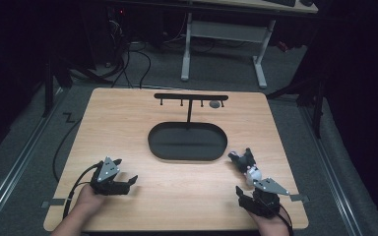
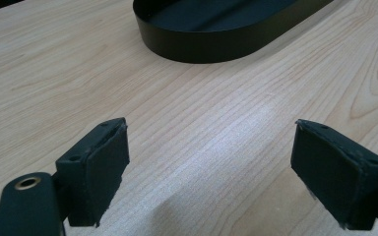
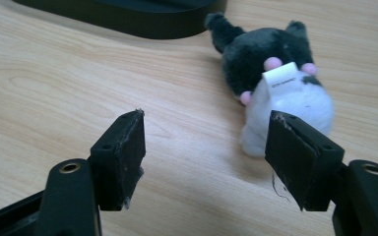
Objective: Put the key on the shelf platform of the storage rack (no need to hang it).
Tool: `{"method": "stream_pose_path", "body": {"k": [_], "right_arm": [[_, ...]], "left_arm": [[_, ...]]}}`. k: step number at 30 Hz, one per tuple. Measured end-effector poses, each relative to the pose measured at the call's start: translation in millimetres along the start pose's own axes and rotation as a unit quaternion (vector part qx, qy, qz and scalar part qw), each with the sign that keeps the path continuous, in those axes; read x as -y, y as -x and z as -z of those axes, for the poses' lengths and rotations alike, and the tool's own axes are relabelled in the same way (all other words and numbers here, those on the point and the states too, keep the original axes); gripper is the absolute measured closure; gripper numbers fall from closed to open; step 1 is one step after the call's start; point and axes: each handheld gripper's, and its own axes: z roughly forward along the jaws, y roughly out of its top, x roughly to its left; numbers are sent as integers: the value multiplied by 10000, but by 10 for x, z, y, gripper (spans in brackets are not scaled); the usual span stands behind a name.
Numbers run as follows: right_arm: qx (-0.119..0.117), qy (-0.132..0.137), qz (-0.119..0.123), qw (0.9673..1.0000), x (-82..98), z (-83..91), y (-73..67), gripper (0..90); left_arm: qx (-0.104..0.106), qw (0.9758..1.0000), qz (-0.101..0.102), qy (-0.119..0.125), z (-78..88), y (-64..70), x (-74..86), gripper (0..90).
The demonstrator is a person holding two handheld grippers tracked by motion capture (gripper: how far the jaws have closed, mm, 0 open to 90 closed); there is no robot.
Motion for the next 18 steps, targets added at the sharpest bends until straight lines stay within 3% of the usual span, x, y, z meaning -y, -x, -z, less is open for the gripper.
{"method": "stream_pose_path", "body": {"k": [9,18], "right_arm": [[-128,-444,129,9989,-51,-121,-53,280],[-60,-783,243,9966,-105,-197,-102,260]], "left_arm": [[23,10000,6,29,4,-2,1,154],[17,10000,-3,16,9,2,2,154]]}}
